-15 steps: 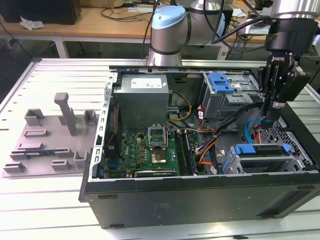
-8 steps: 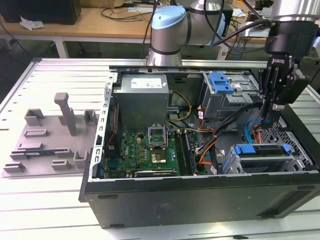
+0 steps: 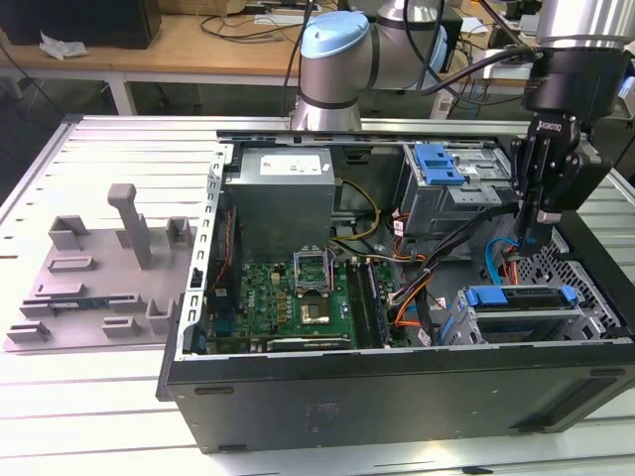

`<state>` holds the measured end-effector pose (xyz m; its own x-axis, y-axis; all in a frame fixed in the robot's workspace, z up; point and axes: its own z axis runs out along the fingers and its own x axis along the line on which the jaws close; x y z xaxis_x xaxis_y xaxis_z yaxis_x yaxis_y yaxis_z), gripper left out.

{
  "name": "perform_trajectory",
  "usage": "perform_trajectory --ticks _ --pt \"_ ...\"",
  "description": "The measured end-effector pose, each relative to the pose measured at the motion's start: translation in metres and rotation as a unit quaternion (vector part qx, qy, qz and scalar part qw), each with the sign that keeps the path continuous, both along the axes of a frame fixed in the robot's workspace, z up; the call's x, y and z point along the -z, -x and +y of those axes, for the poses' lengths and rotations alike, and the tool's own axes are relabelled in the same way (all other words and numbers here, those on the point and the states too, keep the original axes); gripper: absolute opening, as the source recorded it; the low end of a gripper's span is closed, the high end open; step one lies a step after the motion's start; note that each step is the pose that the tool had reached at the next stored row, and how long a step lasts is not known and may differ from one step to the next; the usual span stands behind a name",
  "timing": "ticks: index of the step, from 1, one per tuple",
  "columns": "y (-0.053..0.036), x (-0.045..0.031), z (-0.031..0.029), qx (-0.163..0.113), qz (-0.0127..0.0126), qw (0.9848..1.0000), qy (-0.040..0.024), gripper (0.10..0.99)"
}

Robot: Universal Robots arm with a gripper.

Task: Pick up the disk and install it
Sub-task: 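Insert the first disk wire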

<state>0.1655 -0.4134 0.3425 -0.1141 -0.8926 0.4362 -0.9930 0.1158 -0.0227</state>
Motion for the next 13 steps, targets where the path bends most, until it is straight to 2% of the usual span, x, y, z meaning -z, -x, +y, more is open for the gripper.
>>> perform_trajectory --ticks 3,10,11,12,13 --pt "0.0001 0.0009 -0.0002 -0.001 -0.0003 1.0000 -0.0024 0.294" --pt "0.0001 0.0018 -0.0002 -0.009 -0.0003 1.0000 -0.0026 0.278" --pt "0.0001 0.0021 -0.0002 -0.010 -0.0002 0.9999 -0.0027 0.208" --pt "0.0001 0.0024 -0.0002 -0.012 -0.0002 0.9999 -0.0026 0.208" --pt "0.0001 0.0026 -0.0002 -0.014 -0.0003 0.9999 -0.0026 0.165"
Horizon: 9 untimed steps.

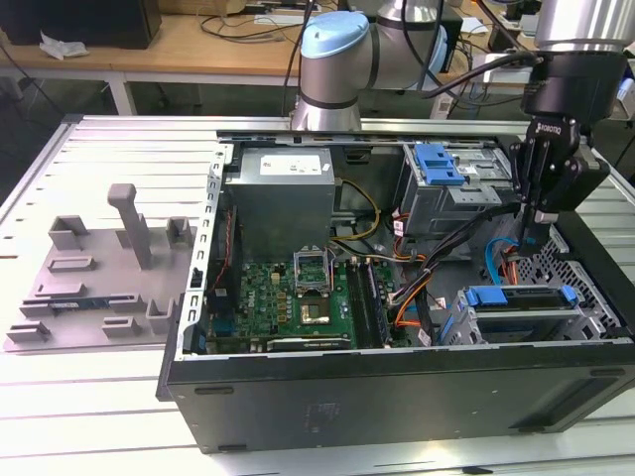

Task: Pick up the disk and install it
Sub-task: 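Insert the first disk wire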

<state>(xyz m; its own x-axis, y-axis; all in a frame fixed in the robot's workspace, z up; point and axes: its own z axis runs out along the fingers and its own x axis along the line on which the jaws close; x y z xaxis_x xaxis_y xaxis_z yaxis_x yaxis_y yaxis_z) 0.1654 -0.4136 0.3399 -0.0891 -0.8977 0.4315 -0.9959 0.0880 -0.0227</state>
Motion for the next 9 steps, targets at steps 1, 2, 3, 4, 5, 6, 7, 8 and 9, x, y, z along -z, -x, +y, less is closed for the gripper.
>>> perform_trajectory --ticks 1,2,3,4,5,6,7,8,9 --pt "0.0000 0.0002 0.0000 -0.001 0.0000 1.0000 0.0000 0.165" --pt "0.0000 0.0004 0.0000 -0.002 0.0000 1.0000 -0.0001 0.165" --pt "0.0000 0.0006 0.0000 -0.002 0.0000 1.0000 -0.0001 0.165" --pt "0.0000 0.0009 -0.0001 -0.002 0.0000 1.0000 -0.0001 0.165" --pt "0.0000 0.0010 -0.0001 -0.002 0.0000 1.0000 -0.0001 0.165" --pt "0.0000 0.0013 -0.0001 -0.002 0.0000 1.0000 -0.0001 0.165" --pt "0.0000 0.0016 -0.0001 -0.002 0.0000 1.0000 0.0000 0.165" --pt "0.0000 0.0018 -0.0001 -0.002 0.0000 1.0000 -0.0001 0.165" --pt "0.0000 0.0021 -0.0001 -0.002 0.0000 1.0000 0.0000 0.165"
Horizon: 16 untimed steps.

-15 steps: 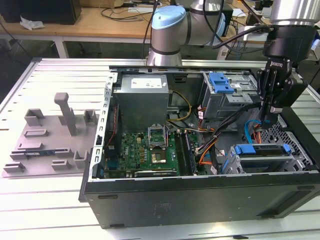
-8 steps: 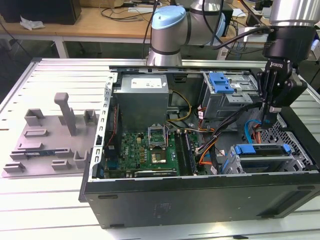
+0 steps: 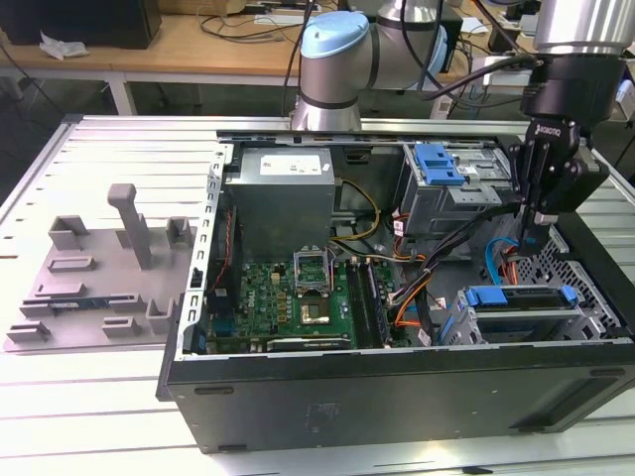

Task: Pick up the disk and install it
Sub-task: 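Insert the first disk wire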

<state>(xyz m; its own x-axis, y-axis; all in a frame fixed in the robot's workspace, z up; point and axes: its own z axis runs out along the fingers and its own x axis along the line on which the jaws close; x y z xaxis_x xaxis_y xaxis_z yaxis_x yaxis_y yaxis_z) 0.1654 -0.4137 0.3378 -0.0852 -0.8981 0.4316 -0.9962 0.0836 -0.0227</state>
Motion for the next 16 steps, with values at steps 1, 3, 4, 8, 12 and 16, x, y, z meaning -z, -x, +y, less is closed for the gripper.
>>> perform_trajectory --ticks 1,3,4,8,12,16 --pt "0.0000 0.0001 0.0000 0.000 0.0000 1.0000 0.0000 0.165" --pt "0.0000 0.0002 0.0000 0.000 0.0000 1.0000 0.0000 0.165" --pt "0.0000 0.0002 0.0000 0.000 0.0000 1.0000 0.0000 0.165" --pt "0.0000 -0.0055 -0.0201 0.000 -0.0002 0.9995 -0.0306 0.165" --pt "-0.0004 -0.0109 -0.0311 0.000 -0.0003 0.9987 -0.0501 0.165" --pt "-0.0010 -0.0147 -0.0376 0.000 -0.0004 0.9978 -0.0669 0.165"
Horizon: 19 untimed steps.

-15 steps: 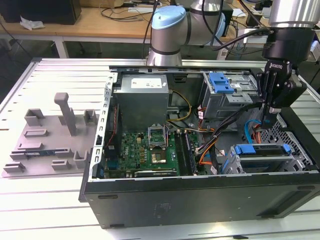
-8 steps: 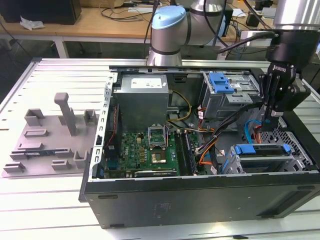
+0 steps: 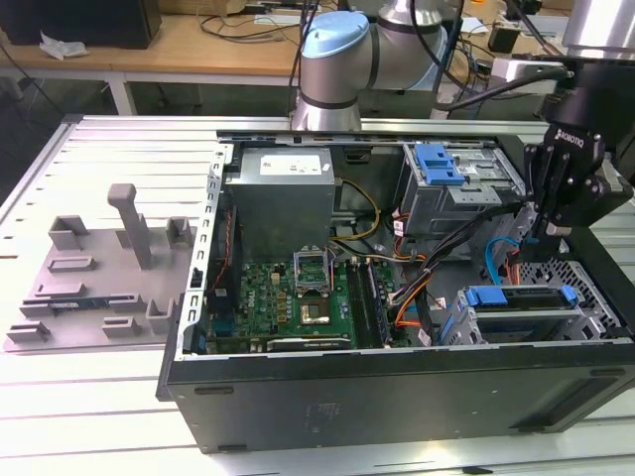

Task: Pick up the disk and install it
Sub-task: 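Insert the first disk wire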

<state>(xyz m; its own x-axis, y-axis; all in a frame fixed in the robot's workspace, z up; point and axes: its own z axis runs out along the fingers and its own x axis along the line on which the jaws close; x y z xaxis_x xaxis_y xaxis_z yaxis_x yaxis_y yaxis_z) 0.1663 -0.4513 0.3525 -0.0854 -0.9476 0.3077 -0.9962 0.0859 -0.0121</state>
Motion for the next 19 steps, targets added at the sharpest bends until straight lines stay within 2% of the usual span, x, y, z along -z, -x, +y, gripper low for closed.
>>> perform_trajectory --ticks 8,9,10,13,14,19 --pt "-0.0007 -0.0044 -0.0118 0.000 -0.0005 0.9993 -0.0380 0.165" --pt "-0.0007 -0.0050 -0.0154 0.000 -0.0007 0.9989 -0.0469 0.165" --pt "-0.0007 -0.0052 -0.0177 0.000 -0.0007 0.9987 -0.0514 0.165" --pt "-0.0007 -0.0052 -0.0241 0.000 -0.0007 0.9981 -0.0610 0.165" --pt "-0.0007 -0.0052 -0.0298 0.000 -0.0007 0.9976 -0.0691 0.165" --pt "-0.0007 -0.0054 -0.0415 0.000 -0.0008 0.9963 -0.0861 0.165"
